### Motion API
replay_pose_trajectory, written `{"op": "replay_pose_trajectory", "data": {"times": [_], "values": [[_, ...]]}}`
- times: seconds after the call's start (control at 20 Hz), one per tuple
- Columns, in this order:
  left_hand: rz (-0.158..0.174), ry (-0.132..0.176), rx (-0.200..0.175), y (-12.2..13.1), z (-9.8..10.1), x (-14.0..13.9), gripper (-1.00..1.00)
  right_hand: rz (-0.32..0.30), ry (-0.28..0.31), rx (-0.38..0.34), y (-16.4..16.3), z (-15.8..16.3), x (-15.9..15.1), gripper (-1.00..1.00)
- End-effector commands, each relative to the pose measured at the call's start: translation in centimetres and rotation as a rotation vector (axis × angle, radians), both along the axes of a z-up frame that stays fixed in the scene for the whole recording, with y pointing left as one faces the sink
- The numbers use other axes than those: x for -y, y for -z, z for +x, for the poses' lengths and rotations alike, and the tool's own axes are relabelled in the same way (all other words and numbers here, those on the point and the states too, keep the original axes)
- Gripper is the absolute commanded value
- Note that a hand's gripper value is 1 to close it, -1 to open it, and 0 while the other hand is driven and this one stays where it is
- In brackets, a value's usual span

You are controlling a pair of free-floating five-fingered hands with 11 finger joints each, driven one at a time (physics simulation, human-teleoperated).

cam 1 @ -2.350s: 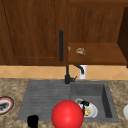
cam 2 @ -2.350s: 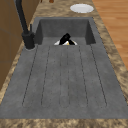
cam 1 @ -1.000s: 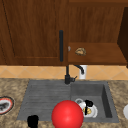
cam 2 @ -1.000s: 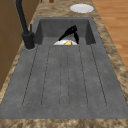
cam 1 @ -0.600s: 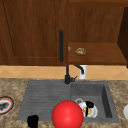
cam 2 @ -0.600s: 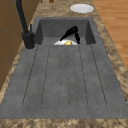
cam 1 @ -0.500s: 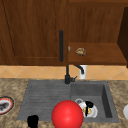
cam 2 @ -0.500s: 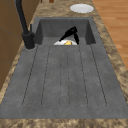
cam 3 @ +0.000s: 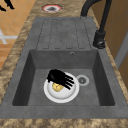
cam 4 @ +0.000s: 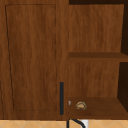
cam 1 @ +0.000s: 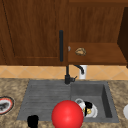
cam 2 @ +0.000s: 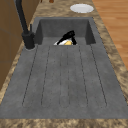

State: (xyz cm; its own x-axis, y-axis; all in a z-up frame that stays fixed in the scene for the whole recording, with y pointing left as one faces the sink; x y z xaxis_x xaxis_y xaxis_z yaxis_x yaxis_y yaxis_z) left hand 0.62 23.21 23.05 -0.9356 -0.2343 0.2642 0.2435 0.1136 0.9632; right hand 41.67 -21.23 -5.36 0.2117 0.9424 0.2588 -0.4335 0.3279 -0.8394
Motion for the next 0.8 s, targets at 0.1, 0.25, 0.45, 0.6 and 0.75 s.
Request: {"op": "replay_pose_trajectory", "data": {"times": [0.1,0.25,0.45,0.6,0.75], "values": [[0.0,0.0,0.0,0.0,0.0,0.0,0.0,0.0,0.013,0.015,1.1,-0.6,0.6,-1.0],[0.0,0.0,0.0,0.0,0.0,0.0,0.0,-0.004,0.009,-0.004,1.6,-0.4,0.6,-1.0],[0.0,0.0,0.0,0.0,0.0,0.0,0.0,-0.007,-0.001,-0.06,2.0,0.8,0.4,-1.0],[0.0,0.0,0.0,0.0,0.0,0.0,0.0,-0.005,-0.015,-0.092,2.2,1.3,0.6,-1.0],[0.0,0.0,0.0,0.0,0.0,0.0,0.0,-0.002,-0.028,-0.11,2.9,1.7,0.6,-1.0]]}}
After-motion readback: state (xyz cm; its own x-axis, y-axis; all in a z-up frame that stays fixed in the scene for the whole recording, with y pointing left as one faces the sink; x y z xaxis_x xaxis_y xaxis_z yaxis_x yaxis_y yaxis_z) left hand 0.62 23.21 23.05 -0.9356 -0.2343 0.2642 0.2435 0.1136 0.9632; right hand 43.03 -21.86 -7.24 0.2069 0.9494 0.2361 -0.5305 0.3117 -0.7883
